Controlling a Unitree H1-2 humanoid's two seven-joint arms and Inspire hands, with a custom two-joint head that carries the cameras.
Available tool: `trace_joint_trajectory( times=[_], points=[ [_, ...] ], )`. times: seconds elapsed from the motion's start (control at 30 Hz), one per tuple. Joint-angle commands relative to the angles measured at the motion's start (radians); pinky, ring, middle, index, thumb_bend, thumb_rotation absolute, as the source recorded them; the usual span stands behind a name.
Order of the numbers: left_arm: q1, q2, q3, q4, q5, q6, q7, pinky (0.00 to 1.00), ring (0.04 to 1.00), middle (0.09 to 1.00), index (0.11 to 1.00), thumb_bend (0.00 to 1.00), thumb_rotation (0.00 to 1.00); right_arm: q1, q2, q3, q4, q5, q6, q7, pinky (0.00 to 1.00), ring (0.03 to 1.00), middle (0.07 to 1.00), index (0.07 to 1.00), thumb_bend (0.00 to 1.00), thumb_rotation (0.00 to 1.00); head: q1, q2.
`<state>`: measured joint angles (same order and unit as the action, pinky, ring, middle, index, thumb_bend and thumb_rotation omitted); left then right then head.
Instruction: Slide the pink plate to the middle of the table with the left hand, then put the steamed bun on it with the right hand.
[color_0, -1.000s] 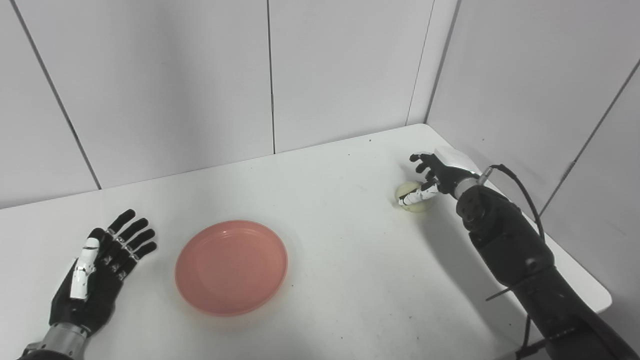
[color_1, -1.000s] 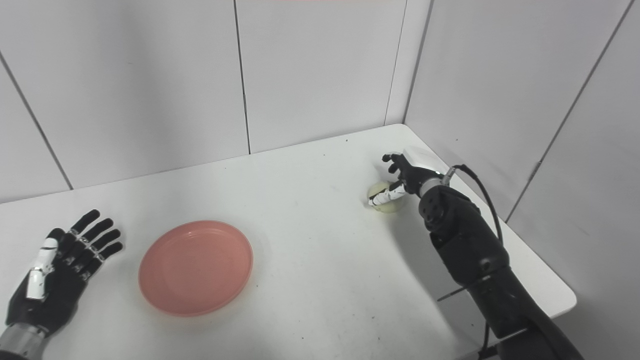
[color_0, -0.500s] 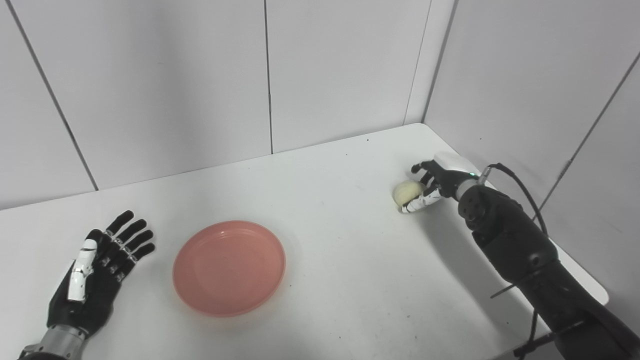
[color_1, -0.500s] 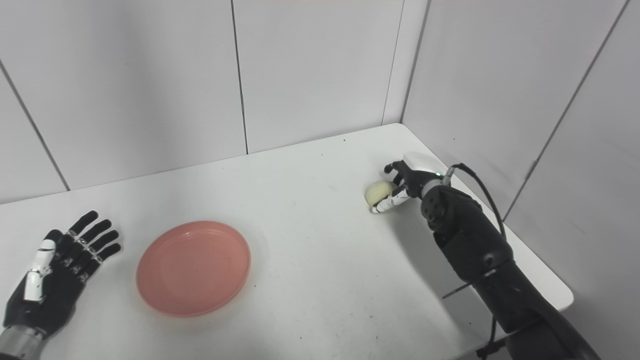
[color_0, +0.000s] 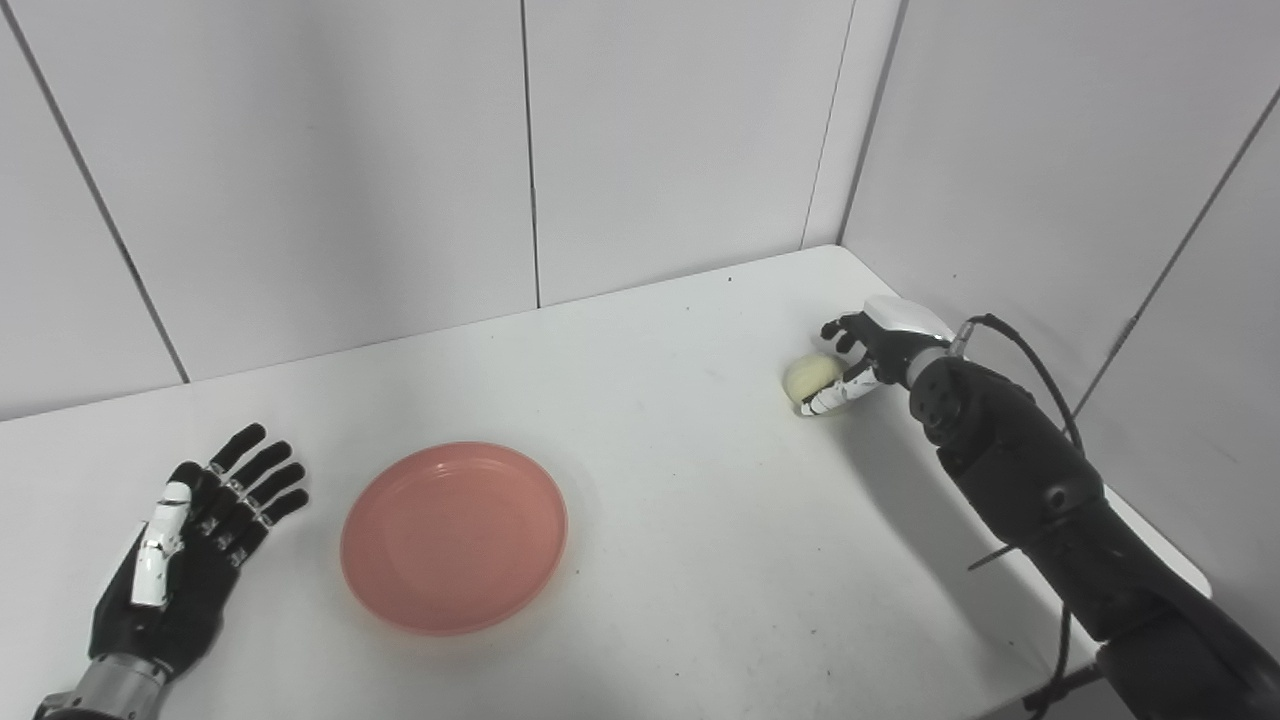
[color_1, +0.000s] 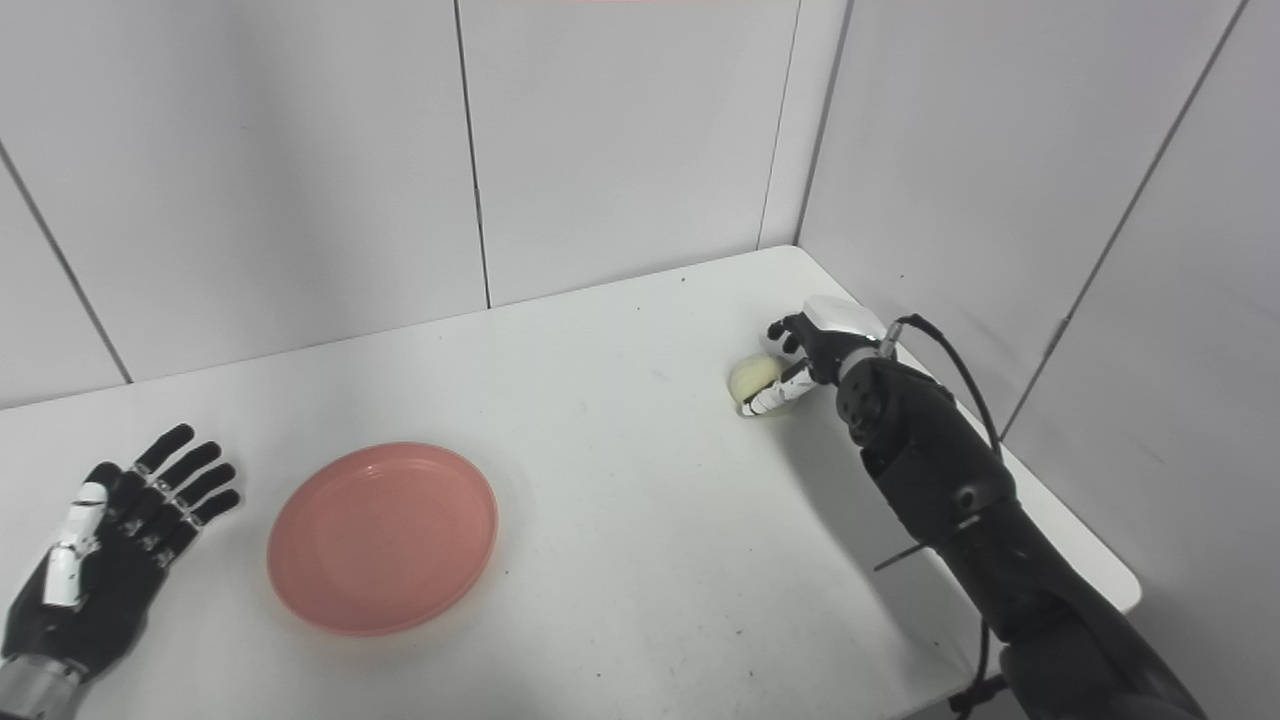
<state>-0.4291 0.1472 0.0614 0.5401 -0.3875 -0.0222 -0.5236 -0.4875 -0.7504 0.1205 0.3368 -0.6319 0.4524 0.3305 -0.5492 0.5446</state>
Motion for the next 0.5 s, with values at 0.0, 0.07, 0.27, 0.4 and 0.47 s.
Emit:
trace_joint_trajectory(
  times=[0.0, 0.07, 0.27, 0.4, 0.47],
  points=[
    [0.127, 0.048, 0.008, 0.077, 0.022, 0.032, 0.002, 0.82, 0.836, 0.849, 0.847, 0.49, 0.91, -0.029, -0.010, 0.008, 0.016, 0.011, -0.020, -0.009, 0.57, 0.657, 0.719, 0.800, 0.98, 0.31, 0.002, 0.001],
    [0.127, 0.047, 0.009, 0.077, 0.021, 0.033, 0.003, 0.82, 0.834, 0.848, 0.847, 0.49, 0.91, -0.031, -0.005, 0.007, 0.025, 0.016, -0.047, -0.041, 0.56, 0.642, 0.704, 0.778, 0.94, 0.26, 0.002, 0.002],
    [0.127, 0.046, 0.008, 0.078, 0.023, 0.029, 0.004, 0.82, 0.832, 0.848, 0.847, 0.49, 0.91, -0.016, 0.022, -0.035, 0.050, 0.044, -0.193, -0.237, 0.47, 0.514, 0.538, 0.512, 0.56, 0.07, 0.003, 0.000],
    [0.128, 0.045, 0.008, 0.074, 0.023, 0.034, 0.009, 0.82, 0.833, 0.847, 0.845, 0.49, 0.91, -0.020, 0.020, -0.034, 0.070, 0.045, -0.232, -0.283, 0.44, 0.444, 0.490, 0.498, 0.52, 0.00, 0.004, -0.001],
    [0.128, 0.045, 0.008, 0.073, 0.022, 0.035, 0.008, 0.82, 0.833, 0.847, 0.844, 0.49, 0.90, -0.020, 0.018, -0.033, 0.075, 0.048, -0.245, -0.292, 0.44, 0.442, 0.491, 0.492, 0.52, 0.00, 0.004, -0.001]
  ],
)
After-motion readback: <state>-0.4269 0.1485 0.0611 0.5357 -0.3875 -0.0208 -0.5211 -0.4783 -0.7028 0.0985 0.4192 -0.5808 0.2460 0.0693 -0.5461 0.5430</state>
